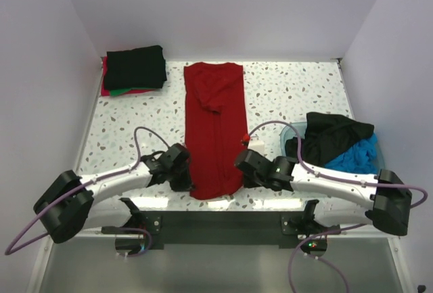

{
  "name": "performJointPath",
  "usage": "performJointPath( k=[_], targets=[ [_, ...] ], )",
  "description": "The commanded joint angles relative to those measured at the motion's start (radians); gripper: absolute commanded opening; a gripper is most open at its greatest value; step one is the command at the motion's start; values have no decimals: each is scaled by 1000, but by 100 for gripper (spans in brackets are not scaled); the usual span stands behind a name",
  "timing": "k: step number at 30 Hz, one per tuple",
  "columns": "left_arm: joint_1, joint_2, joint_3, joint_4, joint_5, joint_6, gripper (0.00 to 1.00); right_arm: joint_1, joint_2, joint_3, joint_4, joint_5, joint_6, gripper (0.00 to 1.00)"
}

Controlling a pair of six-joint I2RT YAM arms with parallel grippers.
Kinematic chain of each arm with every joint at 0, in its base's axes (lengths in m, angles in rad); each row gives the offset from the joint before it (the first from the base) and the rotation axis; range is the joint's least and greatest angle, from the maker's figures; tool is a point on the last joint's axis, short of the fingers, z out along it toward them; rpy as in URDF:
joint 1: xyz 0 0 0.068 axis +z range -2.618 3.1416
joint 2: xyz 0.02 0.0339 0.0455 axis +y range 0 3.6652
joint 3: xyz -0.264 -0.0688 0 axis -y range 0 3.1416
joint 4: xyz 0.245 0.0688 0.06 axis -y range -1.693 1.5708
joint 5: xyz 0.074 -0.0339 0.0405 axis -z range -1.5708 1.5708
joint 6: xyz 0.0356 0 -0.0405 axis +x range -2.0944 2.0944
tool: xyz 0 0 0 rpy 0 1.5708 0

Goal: Fold and stack the t-shirts
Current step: Fold the tshirt

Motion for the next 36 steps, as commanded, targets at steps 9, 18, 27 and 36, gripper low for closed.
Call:
performJointPath(
  k=[9, 18, 27, 36],
  targets=[
    [108, 149, 281, 3, -97, 136, 0, -203, 169, 223, 163, 69, -232, 0],
    [219, 300, 439, 60, -111, 195, 0, -347, 330, 356, 245, 18, -329, 0],
    [288, 418, 600, 39, -159, 251, 0, -457, 440, 508, 268, -37, -422, 0],
    [361, 517, 698, 60, -174, 291, 0, -526, 557, 599, 274, -83, -480, 0]
  ],
)
